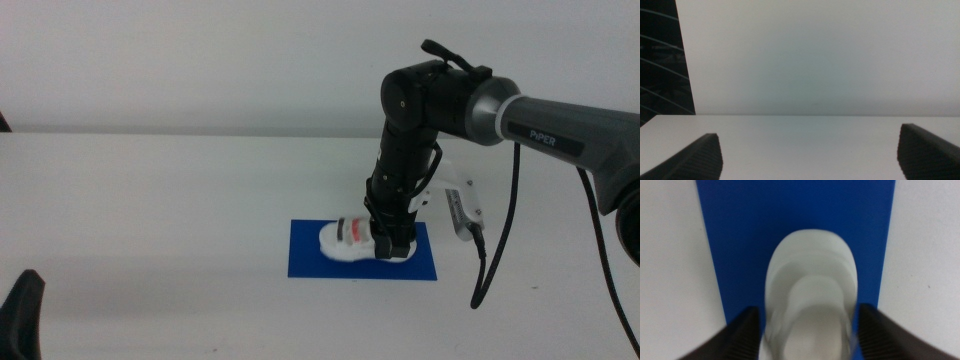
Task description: Use one arm to grab the shoe from the table and place it on the mat.
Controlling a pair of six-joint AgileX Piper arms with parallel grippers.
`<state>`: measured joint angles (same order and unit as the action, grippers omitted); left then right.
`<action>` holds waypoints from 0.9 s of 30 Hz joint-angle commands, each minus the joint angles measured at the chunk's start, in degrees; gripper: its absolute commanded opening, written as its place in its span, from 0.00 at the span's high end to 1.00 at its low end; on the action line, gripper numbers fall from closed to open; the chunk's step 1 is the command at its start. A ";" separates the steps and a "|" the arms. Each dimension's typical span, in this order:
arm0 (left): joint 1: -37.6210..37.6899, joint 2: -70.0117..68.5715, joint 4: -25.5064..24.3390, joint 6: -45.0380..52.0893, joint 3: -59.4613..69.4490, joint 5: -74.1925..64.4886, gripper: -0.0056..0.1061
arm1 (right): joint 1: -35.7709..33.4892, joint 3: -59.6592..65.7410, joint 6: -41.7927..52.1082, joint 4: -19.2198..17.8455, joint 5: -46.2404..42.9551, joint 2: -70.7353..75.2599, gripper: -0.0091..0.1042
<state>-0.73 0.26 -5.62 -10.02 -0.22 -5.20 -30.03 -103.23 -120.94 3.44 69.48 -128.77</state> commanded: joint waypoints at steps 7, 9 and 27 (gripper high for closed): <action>0.24 -2.35 0.03 -0.33 2.44 0.65 0.11 | 0.28 0.15 -1.27 1.07 5.92 0.02 0.11; 0.24 -2.35 0.03 -0.33 2.44 0.65 0.11 | 0.57 0.04 0.78 3.96 6.04 0.81 0.11; 0.24 -2.35 0.03 -0.33 2.44 0.65 0.11 | 4.08 0.04 87.13 4.41 0.30 39.88 0.11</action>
<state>-0.73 0.26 -5.62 -10.02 -0.22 -5.20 -26.19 -103.21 -35.96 7.70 69.43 -91.72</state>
